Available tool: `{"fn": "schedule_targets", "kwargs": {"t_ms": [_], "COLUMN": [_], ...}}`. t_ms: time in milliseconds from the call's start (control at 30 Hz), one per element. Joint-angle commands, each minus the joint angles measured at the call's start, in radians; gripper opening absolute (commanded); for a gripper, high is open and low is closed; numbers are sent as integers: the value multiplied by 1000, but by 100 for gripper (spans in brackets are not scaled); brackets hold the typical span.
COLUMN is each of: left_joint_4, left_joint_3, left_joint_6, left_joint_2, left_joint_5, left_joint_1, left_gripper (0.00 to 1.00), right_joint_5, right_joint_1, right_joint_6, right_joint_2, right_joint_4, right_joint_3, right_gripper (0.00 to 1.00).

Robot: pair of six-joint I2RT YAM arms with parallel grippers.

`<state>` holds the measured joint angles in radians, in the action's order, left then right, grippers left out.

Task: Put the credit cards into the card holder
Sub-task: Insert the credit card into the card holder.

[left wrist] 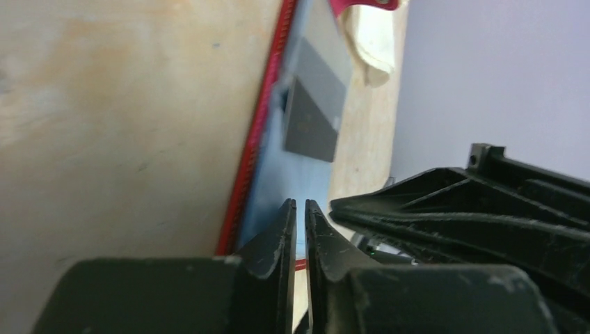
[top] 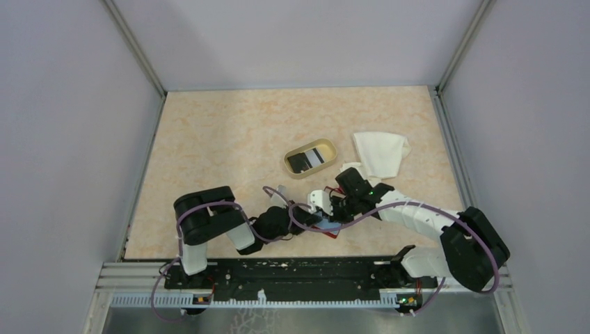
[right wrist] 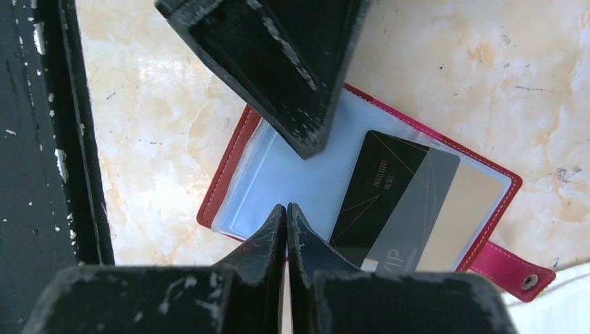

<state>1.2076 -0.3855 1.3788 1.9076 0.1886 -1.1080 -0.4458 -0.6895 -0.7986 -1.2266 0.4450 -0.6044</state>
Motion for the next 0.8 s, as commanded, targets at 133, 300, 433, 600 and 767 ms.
{"fn": "schedule_targets", "kwargs": {"t_ms": [133,300,433,600,767], "left_joint_4": [-12,36,47,60,85], "left_joint_3": [37,50,67,70,66], "left_joint_6": [-18,-2,-3,-6,-7], "left_joint_2": [50,88,87,96,111], "left_joint_5": [-4,0,8,6,2], "left_joint_1": [7,6,5,7,6], "left_gripper": [9,6,4,4,3], "right_joint_5": [33,162,270,407,439], "right_joint_1": [-21,-58,-62,-62,-61], "right_joint_6": [97,189,259,316,322], "right_joint_2": [-95,-155,-184,-155,-149], "right_joint_4": [-126,-188,-225,-326,-338], "right_joint_3": [-71,-86,-99,-73,-64], "right_gripper": [0,0,0,0,0]}}
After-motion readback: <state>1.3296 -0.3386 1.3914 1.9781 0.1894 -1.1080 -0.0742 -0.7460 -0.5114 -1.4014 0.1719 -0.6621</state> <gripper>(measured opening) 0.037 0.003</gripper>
